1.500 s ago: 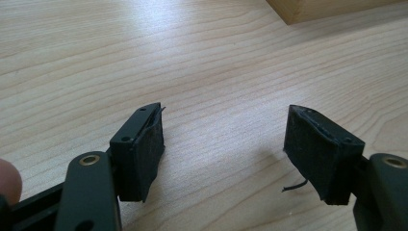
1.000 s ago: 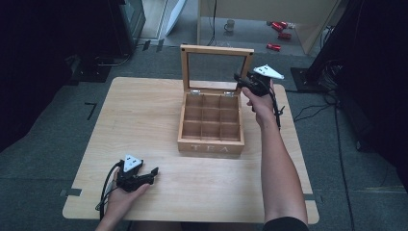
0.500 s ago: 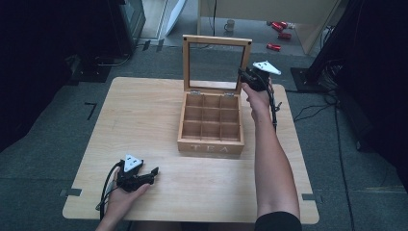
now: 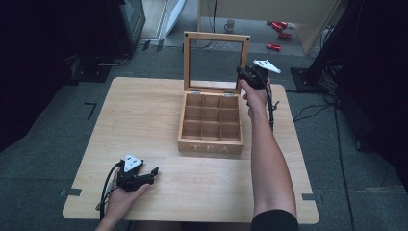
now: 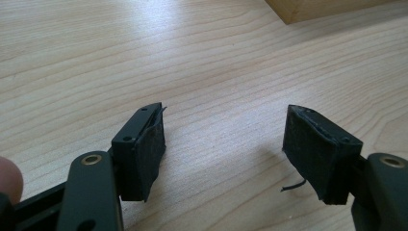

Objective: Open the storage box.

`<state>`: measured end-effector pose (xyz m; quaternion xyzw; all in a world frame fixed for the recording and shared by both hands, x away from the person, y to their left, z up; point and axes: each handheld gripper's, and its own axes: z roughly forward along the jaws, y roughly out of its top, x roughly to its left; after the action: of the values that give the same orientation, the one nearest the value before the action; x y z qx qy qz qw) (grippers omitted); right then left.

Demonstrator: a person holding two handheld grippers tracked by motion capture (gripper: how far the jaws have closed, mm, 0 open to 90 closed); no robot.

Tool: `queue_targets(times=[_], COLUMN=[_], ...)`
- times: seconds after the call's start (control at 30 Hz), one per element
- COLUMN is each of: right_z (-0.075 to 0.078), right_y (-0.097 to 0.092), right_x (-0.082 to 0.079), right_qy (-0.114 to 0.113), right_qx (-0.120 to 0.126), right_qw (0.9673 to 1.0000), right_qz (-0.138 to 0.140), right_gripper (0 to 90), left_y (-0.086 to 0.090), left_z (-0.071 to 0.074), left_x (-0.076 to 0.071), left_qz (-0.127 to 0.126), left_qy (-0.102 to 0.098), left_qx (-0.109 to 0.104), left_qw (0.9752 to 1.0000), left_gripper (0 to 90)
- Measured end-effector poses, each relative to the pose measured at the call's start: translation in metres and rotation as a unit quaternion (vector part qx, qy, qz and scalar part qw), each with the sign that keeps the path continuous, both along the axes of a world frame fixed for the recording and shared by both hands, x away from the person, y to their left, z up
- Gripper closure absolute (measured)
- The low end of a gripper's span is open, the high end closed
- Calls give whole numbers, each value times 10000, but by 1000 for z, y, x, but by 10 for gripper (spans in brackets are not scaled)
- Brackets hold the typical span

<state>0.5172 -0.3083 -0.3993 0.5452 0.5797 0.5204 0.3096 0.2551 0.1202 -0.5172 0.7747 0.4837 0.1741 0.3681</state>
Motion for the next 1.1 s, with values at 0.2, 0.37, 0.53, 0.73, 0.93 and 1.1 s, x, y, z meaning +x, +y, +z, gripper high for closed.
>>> queue_targets(times=[0.2,0.37,0.53,0.73,0.93,1.1], right_z=[4,3,2,-1,-5,-9], right_y=[-1,-4,-8,-16,-28,-31], right_x=[-11,-27,-52,-90,-135,-158], right_qy=[-12,90,225,412,390,437], right_qx=[52,23,-105,-194,-74,-169], right_qw=[9999,9997,9989,9968,9943,9929], right_qz=[122,237,404,664,987,1097], right_gripper=[522,470,313,202,178,171], left_y=[-1,-1,-1,-3,-4,-5], left_z=[0,0,0,0,0,0], left_x=[0,0,-1,-2,-3,-5], left_qz=[-15,-15,-12,-22,-33,-196], left_qy=[7,1,-2,-34,-43,-42], left_qx=[26,34,40,186,249,323], left_qw=[10000,10000,10000,9998,9997,9993], left_gripper=[318,318,317,303,272,193])
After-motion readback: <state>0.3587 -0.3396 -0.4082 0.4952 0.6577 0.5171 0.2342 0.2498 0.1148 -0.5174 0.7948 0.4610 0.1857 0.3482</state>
